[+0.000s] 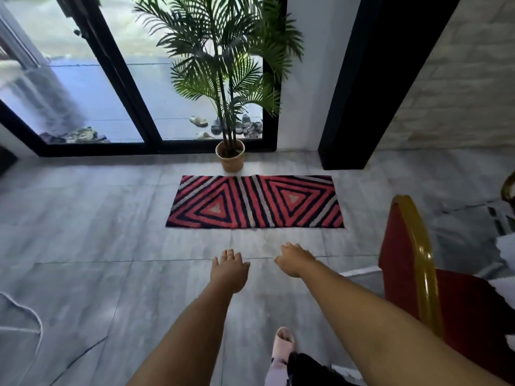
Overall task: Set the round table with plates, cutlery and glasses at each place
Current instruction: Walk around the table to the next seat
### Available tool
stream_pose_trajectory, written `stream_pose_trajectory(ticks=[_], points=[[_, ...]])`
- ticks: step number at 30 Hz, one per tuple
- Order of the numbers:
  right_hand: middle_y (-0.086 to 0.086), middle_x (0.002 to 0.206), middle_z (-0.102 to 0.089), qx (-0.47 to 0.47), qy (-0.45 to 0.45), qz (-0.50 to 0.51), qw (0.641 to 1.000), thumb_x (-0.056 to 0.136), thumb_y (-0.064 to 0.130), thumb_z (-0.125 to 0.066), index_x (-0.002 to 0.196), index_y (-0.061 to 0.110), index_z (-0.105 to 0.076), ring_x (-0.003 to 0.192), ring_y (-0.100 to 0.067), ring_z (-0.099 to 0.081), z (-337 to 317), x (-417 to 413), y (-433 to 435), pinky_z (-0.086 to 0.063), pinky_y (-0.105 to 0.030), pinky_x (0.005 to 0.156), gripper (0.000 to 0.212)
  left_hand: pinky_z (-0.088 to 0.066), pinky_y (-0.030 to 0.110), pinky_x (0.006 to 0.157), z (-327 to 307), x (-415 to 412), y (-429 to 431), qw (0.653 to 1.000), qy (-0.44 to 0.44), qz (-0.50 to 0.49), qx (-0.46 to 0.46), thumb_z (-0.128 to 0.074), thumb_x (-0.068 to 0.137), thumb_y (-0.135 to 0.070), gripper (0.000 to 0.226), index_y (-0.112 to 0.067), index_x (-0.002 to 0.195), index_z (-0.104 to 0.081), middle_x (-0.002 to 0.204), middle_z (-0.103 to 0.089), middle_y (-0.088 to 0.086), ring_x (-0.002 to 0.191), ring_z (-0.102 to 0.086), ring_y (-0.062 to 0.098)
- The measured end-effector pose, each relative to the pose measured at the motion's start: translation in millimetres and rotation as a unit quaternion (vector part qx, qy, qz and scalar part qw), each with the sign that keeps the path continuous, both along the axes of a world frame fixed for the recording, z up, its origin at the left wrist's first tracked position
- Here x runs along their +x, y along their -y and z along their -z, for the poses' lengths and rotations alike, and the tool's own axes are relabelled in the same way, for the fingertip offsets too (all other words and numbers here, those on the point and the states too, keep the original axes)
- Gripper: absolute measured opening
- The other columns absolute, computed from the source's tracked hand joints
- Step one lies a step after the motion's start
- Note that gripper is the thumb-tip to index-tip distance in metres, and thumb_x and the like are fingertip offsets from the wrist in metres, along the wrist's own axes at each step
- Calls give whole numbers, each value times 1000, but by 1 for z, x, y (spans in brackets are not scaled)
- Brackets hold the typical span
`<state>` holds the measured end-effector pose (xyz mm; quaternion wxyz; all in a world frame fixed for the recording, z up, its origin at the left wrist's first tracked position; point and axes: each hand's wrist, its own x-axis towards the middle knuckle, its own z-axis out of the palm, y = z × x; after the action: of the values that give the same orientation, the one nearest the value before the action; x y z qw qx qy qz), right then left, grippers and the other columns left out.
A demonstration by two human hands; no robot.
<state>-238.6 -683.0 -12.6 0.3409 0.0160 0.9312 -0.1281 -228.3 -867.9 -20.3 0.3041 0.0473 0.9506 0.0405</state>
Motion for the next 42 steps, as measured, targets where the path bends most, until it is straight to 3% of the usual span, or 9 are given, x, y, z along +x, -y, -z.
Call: stream_pose_trajectory(ticks=[4,9,16,25,29,33,37,42], points=[[-7,161,-19,-4,1,14,1000,102,36,-28,153,8,-22,145,-29,-22,-8,-56,-12,-22,-43,118,58,-9,48,119,-6,-56,-8,1000,11,1,-5,-16,103,-38,56,-8,151,-21,161,-10,14,149,-6,28],[-5,165,-5,-11,12,43,999,103,36,-28,155,9,-15,150,-29,-11,-7,-116,-27,-18,-45,120,60,-6,47,120,-9,-127,-28,1000,-1,18,13,-16,103,-39,59,-8,153,-12,162,-4,12,150,0,26],[-6,165,-2,-19,13,113,993,104,42,-28,156,9,-12,151,-30,-1,6,-226,-54,-11,-49,122,64,-3,47,121,-2,-252,-63,996,-10,85,19,-17,104,-38,59,-9,154,-6,162,-1,12,150,2,27],[-10,164,-7,-39,-11,250,968,101,44,-34,155,13,-16,149,-33,-15,2,-336,-91,-22,-48,119,65,0,49,120,-8,-403,-94,983,16,181,7,-17,103,-36,59,-7,153,-2,161,3,14,149,7,29],[-8,164,-5,-25,-8,278,960,103,40,-30,155,9,-18,150,-31,-13,-2,-358,-129,-21,-45,120,62,-4,51,120,-5,-449,-139,967,-3,255,-3,-18,103,-35,59,-8,153,-7,161,1,14,149,4,30],[-12,159,-24,-8,-23,316,948,101,41,-35,149,8,-32,141,-33,-32,-2,-373,-175,-29,-44,115,59,-4,48,121,-9,-485,-207,952,-3,307,2,-17,103,-37,59,-9,154,-7,162,1,11,149,4,27],[-13,148,-41,-4,-43,373,927,99,39,-37,140,7,-42,136,-33,-38,4,-391,-236,-32,-44,113,53,-9,51,120,-6,-519,-283,921,-13,388,-3,-18,103,-37,57,-10,153,-13,161,-7,13,148,-2,31],[-13,145,-41,-15,-50,391,919,102,39,-33,139,6,-43,134,-32,-37,7,-427,-317,-30,-45,113,51,-18,46,118,-17,-561,-369,919,-27,394,16,-21,102,-40,57,-7,149,-24,155,-23,14,144,-19,29]])
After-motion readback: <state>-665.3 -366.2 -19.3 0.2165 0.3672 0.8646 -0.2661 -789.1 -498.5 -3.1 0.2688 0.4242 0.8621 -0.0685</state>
